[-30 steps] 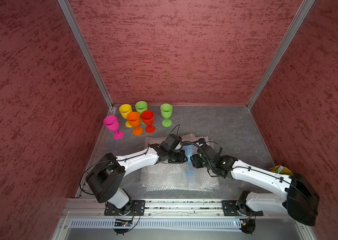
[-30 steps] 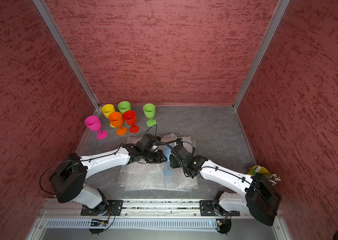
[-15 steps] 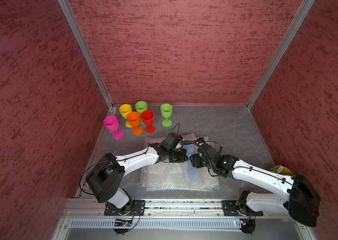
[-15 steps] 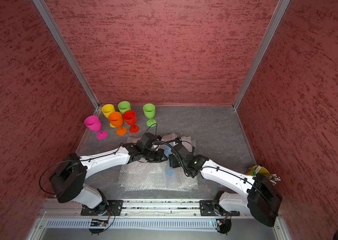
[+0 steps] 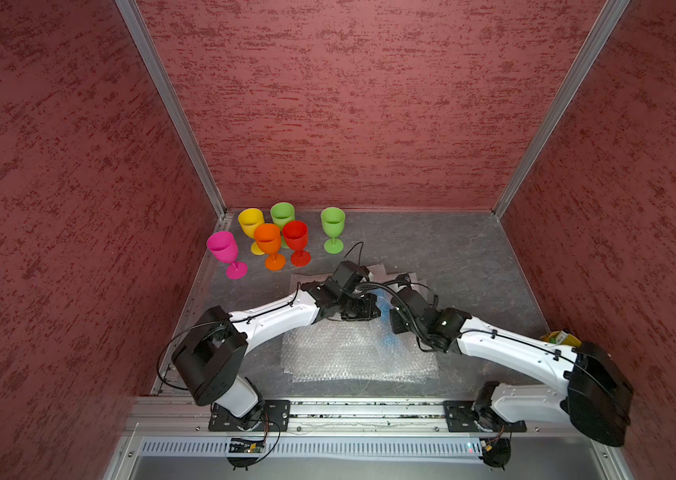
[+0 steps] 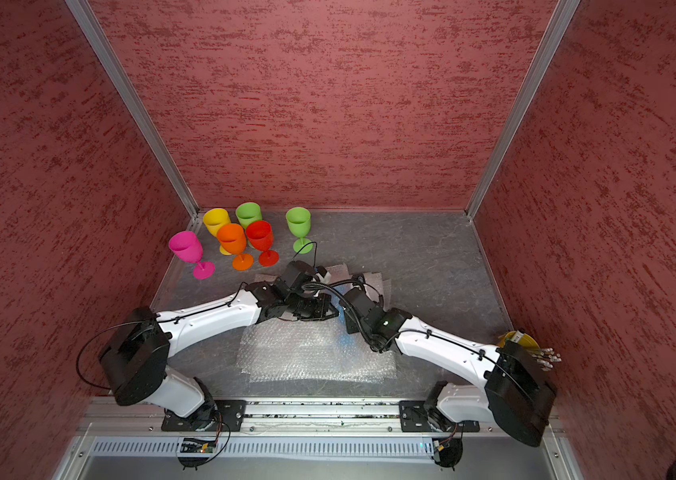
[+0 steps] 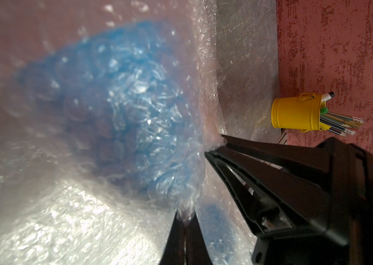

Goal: Unpack wine glasses from bubble wrap
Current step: Unwrap the bubble wrap.

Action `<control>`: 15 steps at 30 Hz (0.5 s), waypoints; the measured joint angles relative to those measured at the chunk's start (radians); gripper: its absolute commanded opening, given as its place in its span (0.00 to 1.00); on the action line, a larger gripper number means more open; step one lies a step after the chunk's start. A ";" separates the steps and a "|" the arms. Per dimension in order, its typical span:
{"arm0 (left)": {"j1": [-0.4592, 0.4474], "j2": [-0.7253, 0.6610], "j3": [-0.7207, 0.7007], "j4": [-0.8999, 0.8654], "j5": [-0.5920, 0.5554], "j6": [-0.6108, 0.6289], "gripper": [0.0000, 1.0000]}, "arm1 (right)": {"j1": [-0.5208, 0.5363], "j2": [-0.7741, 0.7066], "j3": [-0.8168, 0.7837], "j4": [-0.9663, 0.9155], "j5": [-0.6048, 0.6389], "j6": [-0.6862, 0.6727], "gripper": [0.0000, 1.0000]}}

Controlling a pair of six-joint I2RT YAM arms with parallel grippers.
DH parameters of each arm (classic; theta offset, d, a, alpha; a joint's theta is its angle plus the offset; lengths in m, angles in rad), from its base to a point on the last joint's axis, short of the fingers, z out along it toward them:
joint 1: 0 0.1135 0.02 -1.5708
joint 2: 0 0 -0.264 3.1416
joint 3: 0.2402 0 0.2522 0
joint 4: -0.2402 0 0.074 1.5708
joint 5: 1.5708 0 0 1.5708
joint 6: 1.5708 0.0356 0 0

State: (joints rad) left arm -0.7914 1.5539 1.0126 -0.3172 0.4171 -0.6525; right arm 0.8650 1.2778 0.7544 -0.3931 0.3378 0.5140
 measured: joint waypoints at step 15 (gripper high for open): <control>0.003 0.013 0.050 -0.080 -0.079 0.105 0.00 | -0.051 -0.103 -0.093 0.113 0.010 0.066 0.00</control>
State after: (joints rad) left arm -0.7887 1.5669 1.0626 -0.3969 0.3386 -0.5480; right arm 0.8135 1.1751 0.6617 -0.2802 0.3477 0.5800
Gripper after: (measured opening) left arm 0.047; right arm 0.050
